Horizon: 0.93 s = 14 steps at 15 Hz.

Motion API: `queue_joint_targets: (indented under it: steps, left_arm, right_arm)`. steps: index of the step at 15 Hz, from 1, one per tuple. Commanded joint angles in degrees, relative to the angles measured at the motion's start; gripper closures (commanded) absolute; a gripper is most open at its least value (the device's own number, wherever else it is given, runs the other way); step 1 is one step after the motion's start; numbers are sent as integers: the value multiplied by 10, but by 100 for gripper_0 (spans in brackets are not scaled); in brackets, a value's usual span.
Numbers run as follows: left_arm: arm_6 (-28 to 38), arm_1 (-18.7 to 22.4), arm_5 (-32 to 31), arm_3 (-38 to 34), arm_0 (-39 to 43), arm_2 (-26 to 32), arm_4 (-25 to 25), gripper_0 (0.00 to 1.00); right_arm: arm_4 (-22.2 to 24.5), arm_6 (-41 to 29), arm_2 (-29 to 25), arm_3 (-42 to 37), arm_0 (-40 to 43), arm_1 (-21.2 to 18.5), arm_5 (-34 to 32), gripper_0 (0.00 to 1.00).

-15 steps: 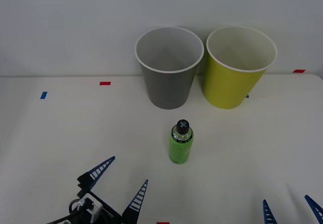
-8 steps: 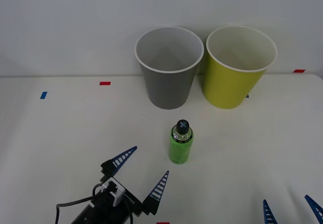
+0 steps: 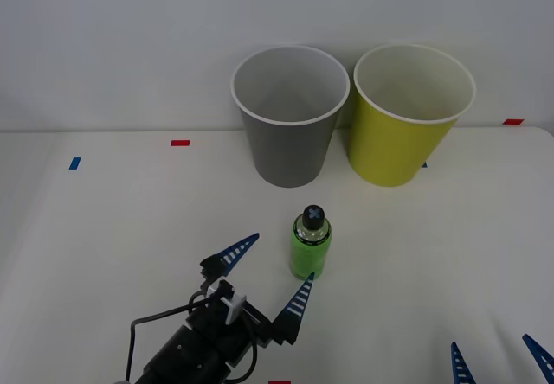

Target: Put cans in the gray bin and PET bottles in the light green bin.

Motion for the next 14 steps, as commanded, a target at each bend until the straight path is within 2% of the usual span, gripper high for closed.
queue_joint_targets:
  steps: [1, 14]
  left_arm:
    - [0, -11, 20, 0, -16, -7, 0, 0]
    - [-2, -68, 120, 1, -70, -11, 1, 0]
  right_arm:
    - [0, 0, 0, 0, 0, 0, 0, 3]
    - [0, 0, 0, 0, 0, 0, 0, 3]
